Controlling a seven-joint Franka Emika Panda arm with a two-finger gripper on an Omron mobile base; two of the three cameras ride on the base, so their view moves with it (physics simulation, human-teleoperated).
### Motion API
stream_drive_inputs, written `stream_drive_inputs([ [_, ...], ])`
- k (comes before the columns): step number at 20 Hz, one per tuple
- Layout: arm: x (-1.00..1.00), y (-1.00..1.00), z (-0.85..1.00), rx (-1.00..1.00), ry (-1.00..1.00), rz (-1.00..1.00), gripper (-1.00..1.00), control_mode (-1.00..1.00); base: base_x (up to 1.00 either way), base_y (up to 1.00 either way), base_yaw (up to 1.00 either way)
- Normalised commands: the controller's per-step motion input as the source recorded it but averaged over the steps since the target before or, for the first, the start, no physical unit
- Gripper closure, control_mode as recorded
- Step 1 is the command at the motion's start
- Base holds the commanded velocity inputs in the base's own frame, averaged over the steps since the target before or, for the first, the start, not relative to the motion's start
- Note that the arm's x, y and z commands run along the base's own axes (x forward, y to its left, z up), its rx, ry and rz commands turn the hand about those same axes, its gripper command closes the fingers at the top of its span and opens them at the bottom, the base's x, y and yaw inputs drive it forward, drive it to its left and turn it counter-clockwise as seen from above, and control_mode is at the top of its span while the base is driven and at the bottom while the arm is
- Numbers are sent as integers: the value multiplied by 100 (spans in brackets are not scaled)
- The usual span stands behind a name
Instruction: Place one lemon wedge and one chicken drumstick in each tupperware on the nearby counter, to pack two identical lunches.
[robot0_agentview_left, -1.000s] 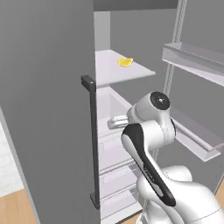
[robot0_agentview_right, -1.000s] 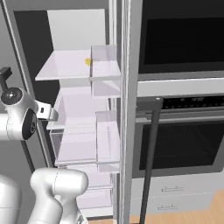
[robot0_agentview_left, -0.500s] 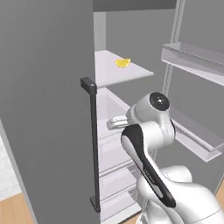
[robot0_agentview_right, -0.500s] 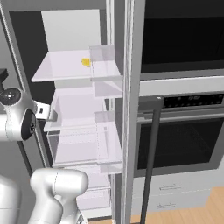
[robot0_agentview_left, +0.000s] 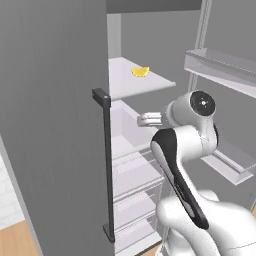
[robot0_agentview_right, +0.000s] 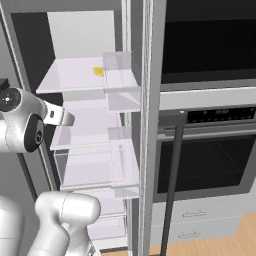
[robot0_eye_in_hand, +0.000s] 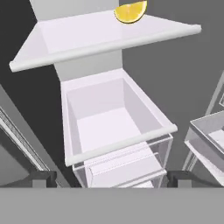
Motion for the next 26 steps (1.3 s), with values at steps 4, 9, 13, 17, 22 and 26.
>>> stream_drive_inputs([
  [4, 1, -57, 100, -18, 0, -7, -100, -100, 0, 0, 0],
  [9, -3, -55, 100, -21, 0, 11, -100, -100, 0, 0, 0],
  [13, 11, -13, 40, -36, 26, 25, -100, -100, 0, 0, 0],
  [17, 15, 30, -33, -37, 11, 13, -100, -100, 0, 0, 0],
  [22, 32, 6, -6, -13, -27, 5, -100, -100, 0, 0, 0],
  [26, 36, 10, -30, -14, -26, 3, -100, -100, 0, 0, 0],
])
